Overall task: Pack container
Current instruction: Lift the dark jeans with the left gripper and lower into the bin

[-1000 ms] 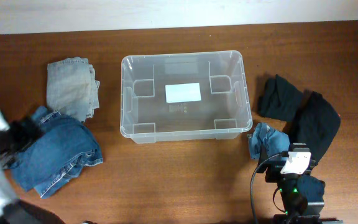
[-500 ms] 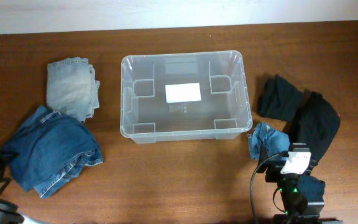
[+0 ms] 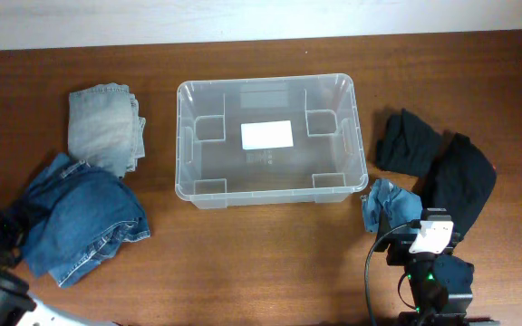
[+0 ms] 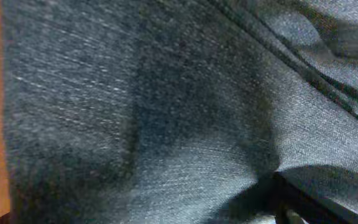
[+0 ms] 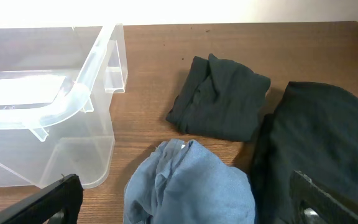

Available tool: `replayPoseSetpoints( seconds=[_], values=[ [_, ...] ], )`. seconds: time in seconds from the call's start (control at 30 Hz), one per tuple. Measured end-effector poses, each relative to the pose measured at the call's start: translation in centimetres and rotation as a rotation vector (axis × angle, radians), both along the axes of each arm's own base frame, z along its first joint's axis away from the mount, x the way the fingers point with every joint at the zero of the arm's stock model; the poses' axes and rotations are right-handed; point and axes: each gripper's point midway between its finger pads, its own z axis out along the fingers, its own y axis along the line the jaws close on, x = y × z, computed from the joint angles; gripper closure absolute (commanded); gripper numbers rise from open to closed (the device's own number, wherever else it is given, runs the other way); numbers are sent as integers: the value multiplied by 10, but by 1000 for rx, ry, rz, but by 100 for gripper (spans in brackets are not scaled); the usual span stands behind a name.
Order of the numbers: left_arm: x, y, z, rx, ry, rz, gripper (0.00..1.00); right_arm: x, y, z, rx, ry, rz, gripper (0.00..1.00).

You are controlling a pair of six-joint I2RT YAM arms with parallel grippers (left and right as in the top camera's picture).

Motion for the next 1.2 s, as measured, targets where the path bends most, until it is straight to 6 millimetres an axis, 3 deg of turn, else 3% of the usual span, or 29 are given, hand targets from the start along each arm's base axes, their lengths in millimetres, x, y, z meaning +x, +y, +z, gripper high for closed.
replayPoseSetpoints(
  seconds=[0.13,0.33,0.47,0.53,0.6,0.63,0.7,0.8,0.9,0.93,1.07,1.2],
  values=[
    [19,-27,-11,12,43,-122,77,0,0,0,1,0,0,1],
    [21,-54,-8,-100,42,-147,89,0,0,0,0,0,0,1],
    [14,-81,16,-256,38,-156,100,0,0,0,-1,0,0,1],
    [19,-85,42,-259,-19,-173,100,0,0,0,-1,0,0,2],
    [27,-85,82,-208,-97,-192,100,0,0,0,0,0,0,1],
    [32,-84,108,-152,-156,-207,100,0,0,0,0,0,0,2],
    [39,-83,178,17,-307,-238,100,0,0,0,0,0,0,2],
    [36,-89,260,223,-477,-258,100,0,0,0,-1,0,0,2],
    [25,-112,333,378,-640,-271,100,0,0,0,-1,0,0,2],
    [20,-130,358,415,-706,-285,100,0,0,0,0,0,0,1],
    [16,-193,397,391,-844,-384,100,0,0,0,0,0,0,2],
    [31,-256,420,286,-968,-540,100,0,0,0,0,0,0,2]
  ],
)
